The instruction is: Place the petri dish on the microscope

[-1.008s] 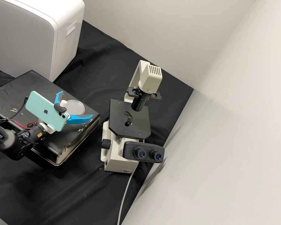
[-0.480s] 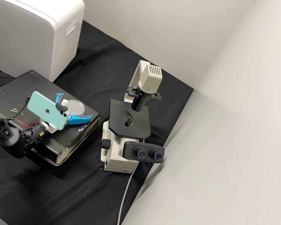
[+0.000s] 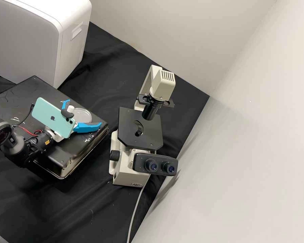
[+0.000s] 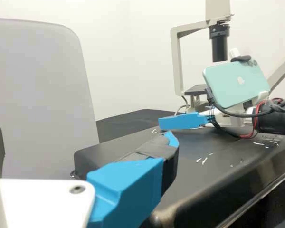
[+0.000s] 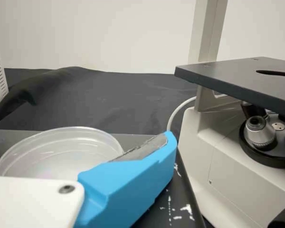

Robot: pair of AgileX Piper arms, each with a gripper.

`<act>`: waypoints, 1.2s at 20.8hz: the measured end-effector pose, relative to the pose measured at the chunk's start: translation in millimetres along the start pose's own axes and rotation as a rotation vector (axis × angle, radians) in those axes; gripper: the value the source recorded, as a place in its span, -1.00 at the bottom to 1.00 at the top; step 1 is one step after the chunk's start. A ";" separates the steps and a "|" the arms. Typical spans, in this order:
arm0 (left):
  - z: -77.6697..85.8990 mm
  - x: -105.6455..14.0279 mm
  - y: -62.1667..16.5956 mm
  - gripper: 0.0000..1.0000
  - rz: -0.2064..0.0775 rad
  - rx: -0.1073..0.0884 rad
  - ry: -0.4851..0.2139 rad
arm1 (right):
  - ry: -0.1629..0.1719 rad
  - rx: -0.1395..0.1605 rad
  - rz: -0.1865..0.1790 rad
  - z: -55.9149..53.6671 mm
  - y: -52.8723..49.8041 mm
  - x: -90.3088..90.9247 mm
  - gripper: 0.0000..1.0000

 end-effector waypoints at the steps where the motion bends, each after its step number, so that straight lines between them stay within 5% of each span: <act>1: 0.2 0.0 0.0 1.00 0.000 0.001 -0.002 | 0.000 -0.005 0.000 0.2 -0.2 0.6 1.00; 10: 0.4 -0.1 -0.1 1.00 -0.002 0.008 -0.010 | 0.001 -0.012 -0.011 -0.1 -4.0 1.8 1.00; 11: 0.4 -0.1 -0.1 1.00 -0.002 0.008 -0.010 | 0.001 -0.012 -0.011 -0.1 -4.0 1.8 -1.00; 25: 0.7 -0.1 -0.2 1.00 -0.003 0.008 -0.012 | 0.001 -0.012 -0.011 -0.1 -4.0 1.8 -1.00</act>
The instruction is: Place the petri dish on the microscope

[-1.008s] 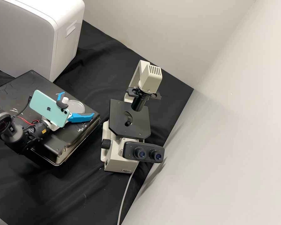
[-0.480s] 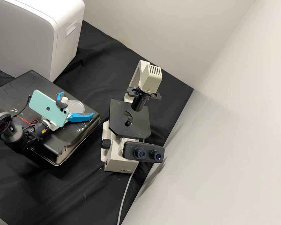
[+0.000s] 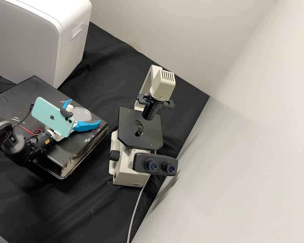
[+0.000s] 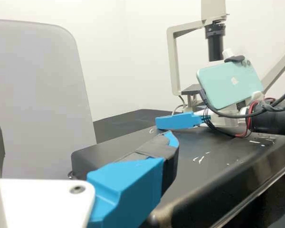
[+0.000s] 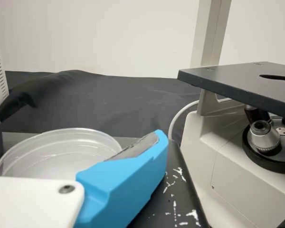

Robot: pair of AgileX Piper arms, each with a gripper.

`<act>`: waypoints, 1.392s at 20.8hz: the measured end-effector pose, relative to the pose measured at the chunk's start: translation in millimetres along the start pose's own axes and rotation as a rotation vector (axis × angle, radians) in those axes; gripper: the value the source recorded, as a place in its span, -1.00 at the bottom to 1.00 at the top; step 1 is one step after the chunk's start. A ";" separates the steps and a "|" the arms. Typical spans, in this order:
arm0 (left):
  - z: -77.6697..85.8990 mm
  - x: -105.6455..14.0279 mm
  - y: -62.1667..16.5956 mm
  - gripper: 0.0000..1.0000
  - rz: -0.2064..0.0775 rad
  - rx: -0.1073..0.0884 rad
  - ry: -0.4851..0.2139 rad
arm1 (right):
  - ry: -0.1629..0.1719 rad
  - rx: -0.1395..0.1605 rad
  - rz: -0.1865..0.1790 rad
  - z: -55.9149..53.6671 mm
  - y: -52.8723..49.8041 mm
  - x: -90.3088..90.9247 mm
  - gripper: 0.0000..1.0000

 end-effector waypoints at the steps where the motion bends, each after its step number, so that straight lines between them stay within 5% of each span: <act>1: 0.0 0.0 0.0 1.00 0.000 0.000 0.000 | -0.002 0.000 0.002 0.5 0.5 0.0 -1.00; 15: 1.0 0.1 -0.1 1.00 -0.001 0.000 -0.006 | 0.002 0.007 0.016 0.3 7.9 -5.6 -1.00; 17: 1.0 0.1 -0.1 1.00 -0.001 0.000 -0.006 | -0.001 0.028 0.022 1.4 12.7 -10.9 -1.00; 20: 1.0 0.1 -0.1 1.00 -0.001 0.000 -0.006 | -0.012 0.061 0.063 3.2 30.1 -21.0 -1.00; 23: 1.0 0.1 -0.1 1.00 -0.001 0.000 -0.006 | 0.013 0.105 0.127 0.8 51.6 -31.1 -1.00; 29: 1.0 0.1 -0.1 1.00 -0.001 0.000 -0.006 | 0.071 0.141 0.185 -3.5 77.7 -45.0 -1.00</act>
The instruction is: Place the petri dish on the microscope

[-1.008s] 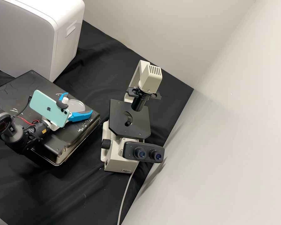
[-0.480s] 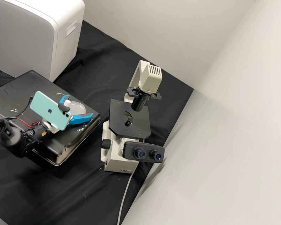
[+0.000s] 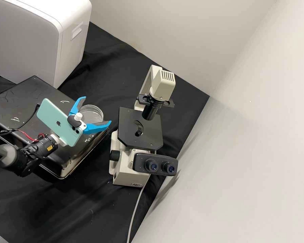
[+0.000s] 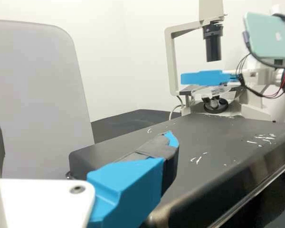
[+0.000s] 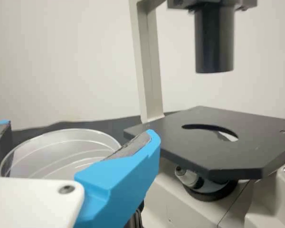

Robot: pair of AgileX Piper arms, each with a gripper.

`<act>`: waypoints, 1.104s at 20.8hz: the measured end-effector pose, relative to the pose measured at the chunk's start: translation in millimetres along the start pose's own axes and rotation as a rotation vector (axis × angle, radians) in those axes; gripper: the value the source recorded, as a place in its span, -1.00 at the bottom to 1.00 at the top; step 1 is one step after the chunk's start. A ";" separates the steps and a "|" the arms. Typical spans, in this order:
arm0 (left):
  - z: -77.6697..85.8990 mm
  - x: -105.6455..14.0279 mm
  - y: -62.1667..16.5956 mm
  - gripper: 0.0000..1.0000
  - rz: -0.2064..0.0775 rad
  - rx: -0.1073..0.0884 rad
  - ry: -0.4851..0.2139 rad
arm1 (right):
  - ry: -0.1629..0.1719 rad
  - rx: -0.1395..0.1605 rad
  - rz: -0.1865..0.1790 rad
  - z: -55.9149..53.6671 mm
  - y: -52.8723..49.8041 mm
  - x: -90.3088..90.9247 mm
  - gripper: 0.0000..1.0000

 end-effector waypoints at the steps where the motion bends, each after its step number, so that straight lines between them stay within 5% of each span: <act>1: 0.0 0.0 0.0 1.00 0.000 0.000 0.000 | 0.002 0.007 0.007 0.3 3.9 -2.1 -1.00; 6: -1.6 -0.1 0.2 1.00 0.001 -0.003 0.008 | 0.029 0.033 0.059 -3.1 20.9 -7.6 -1.00; 12: -2.7 -0.2 0.3 1.00 0.001 -0.012 0.013 | 0.042 0.042 0.057 -3.9 22.5 -8.7 -1.00; 18: -2.7 -0.2 0.3 1.00 0.001 -0.013 0.013 | 0.025 0.041 0.057 2.5 24.0 4.6 -1.00; 23: -2.7 -0.2 0.3 1.00 0.001 -0.013 0.013 | -0.021 0.040 0.060 14.2 28.0 16.8 -1.00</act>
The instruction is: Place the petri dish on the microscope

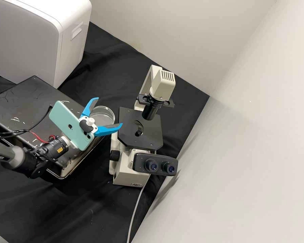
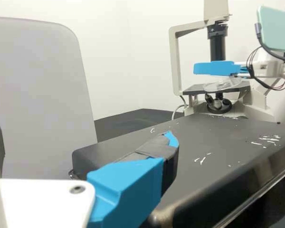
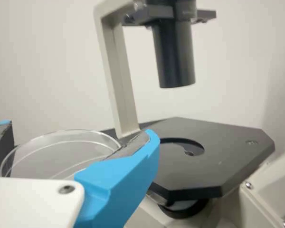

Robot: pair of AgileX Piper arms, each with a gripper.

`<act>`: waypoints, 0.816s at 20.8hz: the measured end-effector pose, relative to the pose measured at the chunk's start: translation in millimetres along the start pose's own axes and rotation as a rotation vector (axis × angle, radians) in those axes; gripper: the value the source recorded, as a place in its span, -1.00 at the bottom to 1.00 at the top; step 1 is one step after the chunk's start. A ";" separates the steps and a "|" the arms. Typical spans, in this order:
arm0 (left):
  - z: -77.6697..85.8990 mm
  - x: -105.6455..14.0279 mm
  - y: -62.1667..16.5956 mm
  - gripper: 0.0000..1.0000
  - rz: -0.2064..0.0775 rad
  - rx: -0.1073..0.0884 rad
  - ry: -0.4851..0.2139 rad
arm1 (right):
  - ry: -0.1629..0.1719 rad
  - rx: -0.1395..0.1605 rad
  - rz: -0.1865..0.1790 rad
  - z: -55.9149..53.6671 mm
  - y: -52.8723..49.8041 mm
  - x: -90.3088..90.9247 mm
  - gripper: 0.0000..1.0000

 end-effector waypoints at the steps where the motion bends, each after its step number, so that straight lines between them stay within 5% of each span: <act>1: 0.0 0.0 0.0 1.00 0.000 0.000 0.000 | -0.007 -0.001 0.002 1.5 1.3 2.4 -1.00; 9: -0.1 0.2 -0.6 1.00 -0.003 0.000 0.000 | -0.047 -0.010 0.055 17.4 17.8 17.8 -1.00; 17: -0.1 0.3 -0.7 1.00 -0.004 -0.006 0.001 | -0.092 -0.005 0.060 31.1 20.6 29.3 -1.00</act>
